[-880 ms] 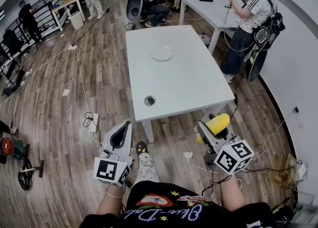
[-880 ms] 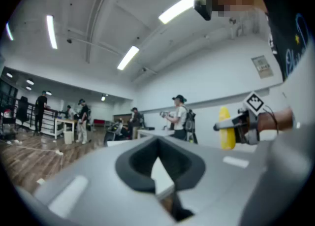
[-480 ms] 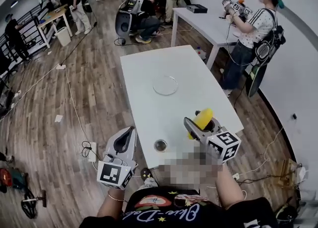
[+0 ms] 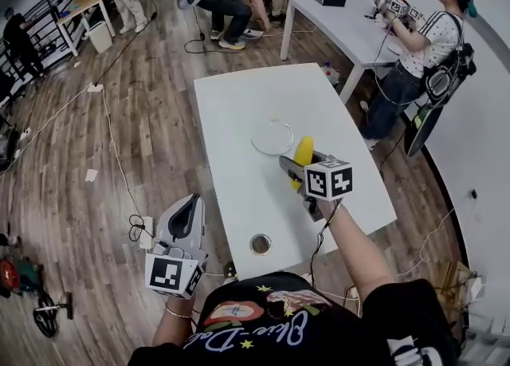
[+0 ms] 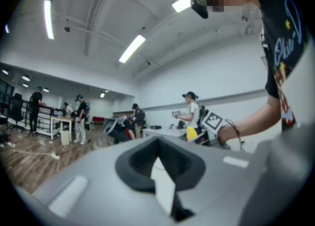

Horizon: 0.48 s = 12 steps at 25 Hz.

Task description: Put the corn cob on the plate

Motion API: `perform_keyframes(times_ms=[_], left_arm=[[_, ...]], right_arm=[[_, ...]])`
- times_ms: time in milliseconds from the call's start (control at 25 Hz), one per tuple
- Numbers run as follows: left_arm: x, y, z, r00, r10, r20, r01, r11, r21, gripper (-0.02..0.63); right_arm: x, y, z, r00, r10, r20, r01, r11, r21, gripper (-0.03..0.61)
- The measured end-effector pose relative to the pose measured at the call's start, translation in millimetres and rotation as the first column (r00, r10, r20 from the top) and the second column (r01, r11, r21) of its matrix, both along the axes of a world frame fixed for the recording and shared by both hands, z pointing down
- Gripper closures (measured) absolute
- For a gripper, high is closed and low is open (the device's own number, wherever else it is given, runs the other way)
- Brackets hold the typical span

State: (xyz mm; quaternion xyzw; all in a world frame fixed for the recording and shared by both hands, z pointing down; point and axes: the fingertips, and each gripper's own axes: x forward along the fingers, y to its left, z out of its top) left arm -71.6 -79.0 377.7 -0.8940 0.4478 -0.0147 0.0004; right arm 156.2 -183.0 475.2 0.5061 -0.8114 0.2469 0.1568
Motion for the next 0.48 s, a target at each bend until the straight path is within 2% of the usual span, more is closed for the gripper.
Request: perform_keyframes(times_ms=[200,480], left_arm=[[-18.3,-14.4,12.5,0.998,-0.054,-0.044,0.051,0.997,-0.059,0.627],[-53.0,-32.6,34.8,0.989,-0.144,-0.02,0.14,0.982,-0.123,0.627]], right_arm=[[-3.1,-73.4,22.6,0.995,-0.048,-0.089,0.039,0.994,-0.103,0.333],[-10.7,-136.7,77.5,0.979,-0.091,-0.181,0.042,0.964,-0.261,0.333]])
